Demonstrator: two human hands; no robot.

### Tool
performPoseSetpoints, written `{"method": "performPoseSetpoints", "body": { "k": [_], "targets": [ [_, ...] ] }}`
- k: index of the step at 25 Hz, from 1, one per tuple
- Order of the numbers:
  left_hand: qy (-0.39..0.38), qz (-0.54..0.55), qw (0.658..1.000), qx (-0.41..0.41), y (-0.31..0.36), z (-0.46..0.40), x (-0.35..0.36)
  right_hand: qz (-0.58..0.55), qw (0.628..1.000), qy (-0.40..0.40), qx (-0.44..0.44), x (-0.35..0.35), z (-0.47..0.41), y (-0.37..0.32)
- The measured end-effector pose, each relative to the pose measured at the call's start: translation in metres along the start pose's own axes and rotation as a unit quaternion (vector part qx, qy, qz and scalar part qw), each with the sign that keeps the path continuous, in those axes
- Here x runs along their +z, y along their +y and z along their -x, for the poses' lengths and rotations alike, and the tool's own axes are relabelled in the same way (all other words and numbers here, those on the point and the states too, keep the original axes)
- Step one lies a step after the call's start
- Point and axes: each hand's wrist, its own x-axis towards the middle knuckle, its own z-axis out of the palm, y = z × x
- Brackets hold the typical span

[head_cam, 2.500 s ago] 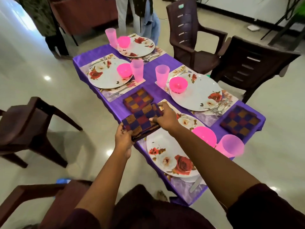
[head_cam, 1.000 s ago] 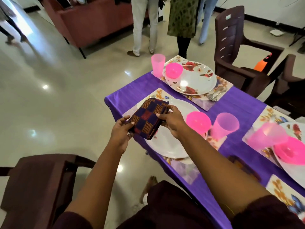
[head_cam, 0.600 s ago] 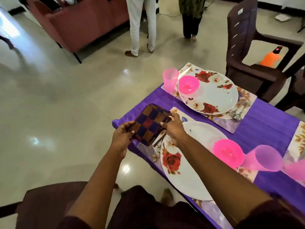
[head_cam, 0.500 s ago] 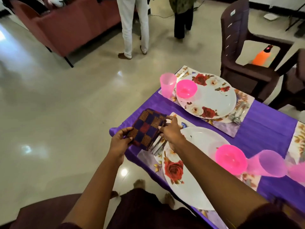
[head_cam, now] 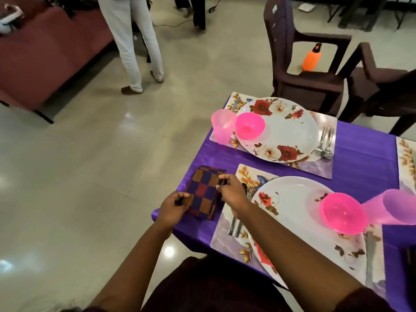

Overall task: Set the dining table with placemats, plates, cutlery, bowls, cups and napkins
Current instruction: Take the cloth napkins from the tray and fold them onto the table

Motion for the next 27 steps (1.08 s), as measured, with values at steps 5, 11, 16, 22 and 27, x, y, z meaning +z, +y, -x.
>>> {"method": "performPoseSetpoints", "body": {
  "k": [5, 11, 16, 22, 27],
  "targets": [
    [-0.079, -0.179, 0.980, 0.027, 0.008, -0.022, -0.014, 0.092, 0.995, -0.007, -0.037, 0.012, 0.001, 0.006],
    [-0.045, -0.362, 0.929, 0.069, 0.015, -0.026, -0.006, 0.246, 0.966, -0.018, -0.078, 0.019, 0.007, 0.005],
    [0.035, -0.363, 0.916, 0.169, 0.035, -0.028, 0.006, 0.294, 0.940, 0.119, -0.122, 0.017, 0.024, 0.004],
    [0.019, -0.307, 0.881, 0.358, 0.068, -0.016, 0.060, 0.344, 0.873, 0.254, -0.233, -0.050, 0.057, 0.015],
    [-0.032, -0.301, 0.790, 0.534, 0.119, 0.028, 0.140, 0.382, 0.809, 0.406, -0.186, -0.125, 0.101, 0.045]
  ]
}}
